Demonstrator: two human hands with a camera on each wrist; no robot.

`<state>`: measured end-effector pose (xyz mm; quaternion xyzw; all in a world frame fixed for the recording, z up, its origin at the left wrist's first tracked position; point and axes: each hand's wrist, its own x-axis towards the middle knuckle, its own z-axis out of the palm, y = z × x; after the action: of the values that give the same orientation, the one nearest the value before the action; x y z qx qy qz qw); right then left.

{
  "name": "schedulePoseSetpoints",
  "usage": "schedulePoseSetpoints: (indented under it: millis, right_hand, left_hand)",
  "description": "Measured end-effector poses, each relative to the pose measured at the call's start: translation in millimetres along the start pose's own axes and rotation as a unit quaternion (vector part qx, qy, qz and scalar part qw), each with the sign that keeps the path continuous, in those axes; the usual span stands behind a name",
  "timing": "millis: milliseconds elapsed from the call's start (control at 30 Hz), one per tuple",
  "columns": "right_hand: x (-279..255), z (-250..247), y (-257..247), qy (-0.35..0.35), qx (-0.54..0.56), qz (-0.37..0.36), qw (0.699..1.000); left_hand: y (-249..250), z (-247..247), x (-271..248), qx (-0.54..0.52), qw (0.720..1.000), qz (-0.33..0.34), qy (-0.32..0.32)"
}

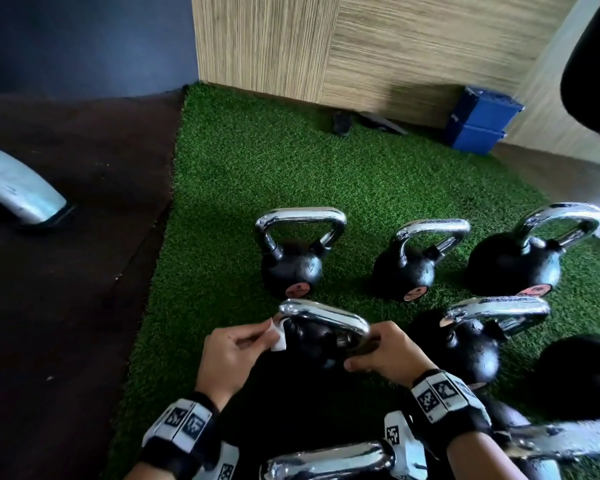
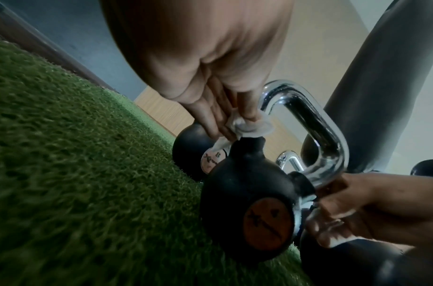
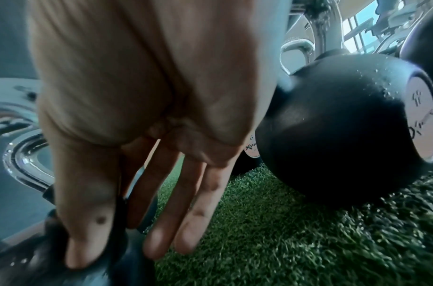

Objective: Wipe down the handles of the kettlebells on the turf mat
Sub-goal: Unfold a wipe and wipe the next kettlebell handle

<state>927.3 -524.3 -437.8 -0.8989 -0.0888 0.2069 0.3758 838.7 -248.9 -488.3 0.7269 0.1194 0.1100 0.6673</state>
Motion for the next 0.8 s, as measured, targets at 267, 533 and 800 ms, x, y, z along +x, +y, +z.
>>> schedulePoseSetpoints:
  millis: [267, 533, 800]
  right_hand:
    - [-5.6, 2.1, -28.3, -0.133, -0.071, -0.055, 0.987]
    - [15.6, 11.9, -41.5, -0.039, -0.037, -0.007, 0.999]
    - [11.7, 19.7, -42.4, -0.098, 0.053, 0.022, 0.994]
  left_hand:
    - [36.2, 43.3, 54.4, 0.151, 0.986, 0.057, -0.028]
    - [34.0, 53.2, 58.6, 0.182, 0.978, 0.088, -0.041]
    - [49.4, 59.4, 68.8, 0.142, 0.977, 0.152, -0.047]
